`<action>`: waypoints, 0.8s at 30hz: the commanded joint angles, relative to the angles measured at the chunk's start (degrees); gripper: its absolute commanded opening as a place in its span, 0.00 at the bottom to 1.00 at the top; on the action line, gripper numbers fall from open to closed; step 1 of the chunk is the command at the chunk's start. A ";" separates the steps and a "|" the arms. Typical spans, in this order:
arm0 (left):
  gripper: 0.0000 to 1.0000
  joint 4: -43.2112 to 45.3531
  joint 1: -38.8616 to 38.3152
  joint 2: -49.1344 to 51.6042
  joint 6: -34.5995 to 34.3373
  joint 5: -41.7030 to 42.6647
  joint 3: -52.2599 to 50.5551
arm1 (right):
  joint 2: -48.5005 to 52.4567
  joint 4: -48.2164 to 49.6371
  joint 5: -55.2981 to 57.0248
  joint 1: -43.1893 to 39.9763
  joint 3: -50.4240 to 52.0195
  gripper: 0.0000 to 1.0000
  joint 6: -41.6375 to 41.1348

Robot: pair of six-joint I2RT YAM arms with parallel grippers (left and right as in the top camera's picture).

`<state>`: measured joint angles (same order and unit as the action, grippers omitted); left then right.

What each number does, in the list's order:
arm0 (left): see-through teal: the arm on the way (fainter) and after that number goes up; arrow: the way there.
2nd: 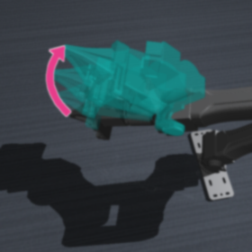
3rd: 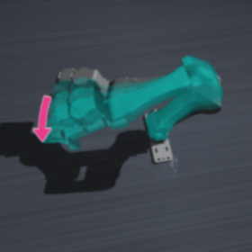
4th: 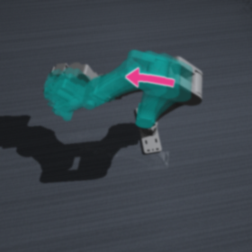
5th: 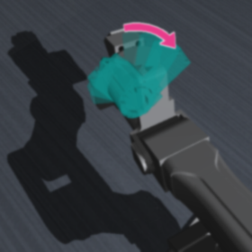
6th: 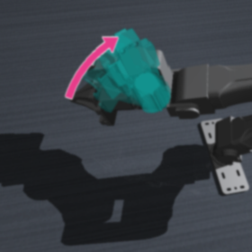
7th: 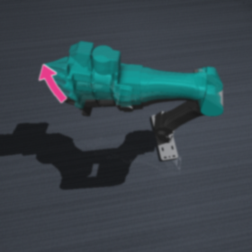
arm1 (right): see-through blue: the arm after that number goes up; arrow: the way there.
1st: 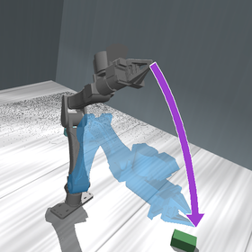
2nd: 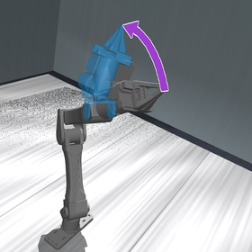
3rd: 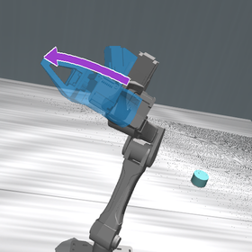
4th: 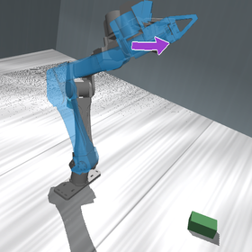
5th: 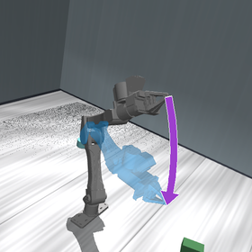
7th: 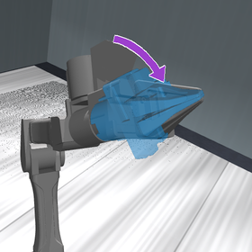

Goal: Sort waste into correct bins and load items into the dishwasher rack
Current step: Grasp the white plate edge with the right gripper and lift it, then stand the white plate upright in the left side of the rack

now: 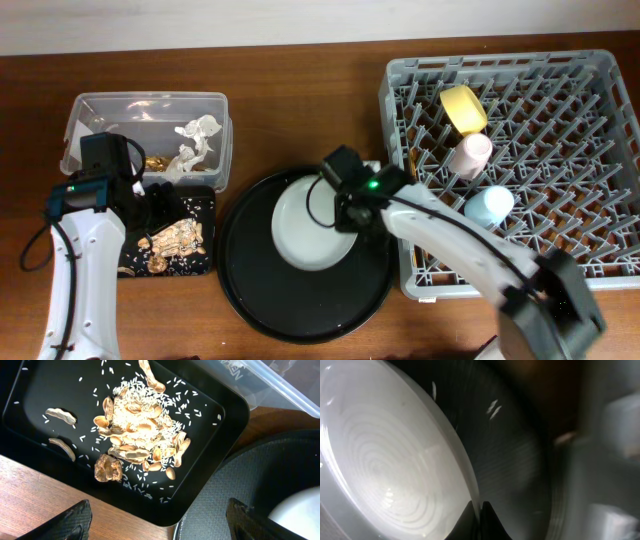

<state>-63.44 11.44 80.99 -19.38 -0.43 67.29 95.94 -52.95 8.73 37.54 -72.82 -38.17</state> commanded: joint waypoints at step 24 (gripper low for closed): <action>0.85 -0.04 0.24 -0.76 -0.55 0.24 0.24 | 0.46 -8.68 36.76 -14.93 -11.63 0.04 9.42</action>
<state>-63.44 11.44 80.99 -19.38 -0.43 67.29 94.21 -61.54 52.34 22.48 -83.68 -28.45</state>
